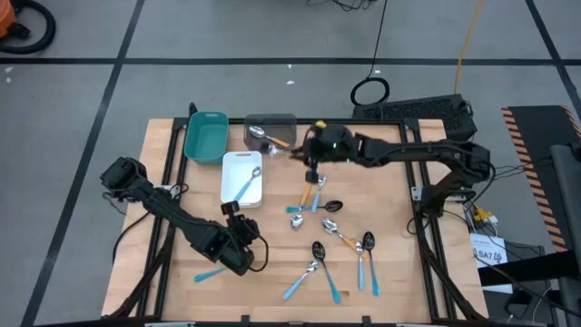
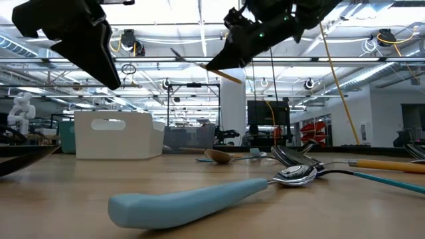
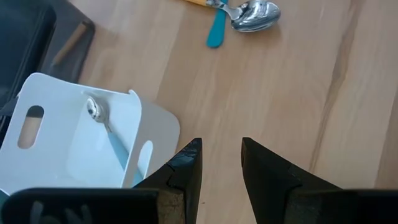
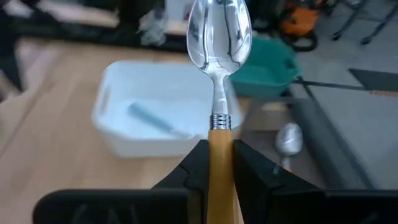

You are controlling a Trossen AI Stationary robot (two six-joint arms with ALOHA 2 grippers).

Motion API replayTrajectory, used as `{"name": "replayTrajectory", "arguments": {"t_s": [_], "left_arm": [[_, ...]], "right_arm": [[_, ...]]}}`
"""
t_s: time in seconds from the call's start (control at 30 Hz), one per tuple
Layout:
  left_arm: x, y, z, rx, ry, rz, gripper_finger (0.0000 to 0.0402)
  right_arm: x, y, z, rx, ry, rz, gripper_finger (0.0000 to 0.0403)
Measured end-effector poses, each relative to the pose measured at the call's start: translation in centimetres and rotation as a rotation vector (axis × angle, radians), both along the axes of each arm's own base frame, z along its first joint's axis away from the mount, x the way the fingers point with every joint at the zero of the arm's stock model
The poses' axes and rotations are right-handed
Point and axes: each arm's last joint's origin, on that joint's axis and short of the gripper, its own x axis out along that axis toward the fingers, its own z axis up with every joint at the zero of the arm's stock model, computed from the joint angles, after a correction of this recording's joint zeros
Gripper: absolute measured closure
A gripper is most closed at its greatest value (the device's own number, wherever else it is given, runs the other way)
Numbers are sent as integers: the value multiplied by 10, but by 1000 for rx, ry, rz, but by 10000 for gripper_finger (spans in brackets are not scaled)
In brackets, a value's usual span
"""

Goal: Sort silverware by color (type)
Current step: Put the bottom left orange spoon into the black bin

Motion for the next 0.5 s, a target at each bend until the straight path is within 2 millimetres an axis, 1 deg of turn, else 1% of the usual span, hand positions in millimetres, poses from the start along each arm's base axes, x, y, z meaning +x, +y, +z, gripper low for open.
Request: {"name": "replayTrajectory", "arguments": {"t_s": [0.1, 0.23, 0.37, 0.5], "left_arm": [[1, 2, 0, 11, 2, -11, 289], [4, 6, 0, 22, 9, -12, 288], [7, 11, 0, 27, 12, -1, 289], [11, 14, 1, 18, -7, 5, 289]], "right_arm": [[-4, -21, 6, 14, -74, -35, 358], [-8, -42, 14, 30, -173, -66, 358], [-10, -58, 17, 42, -250, -78, 358], [-11, -70, 14, 47, -288, -105, 358]]}}
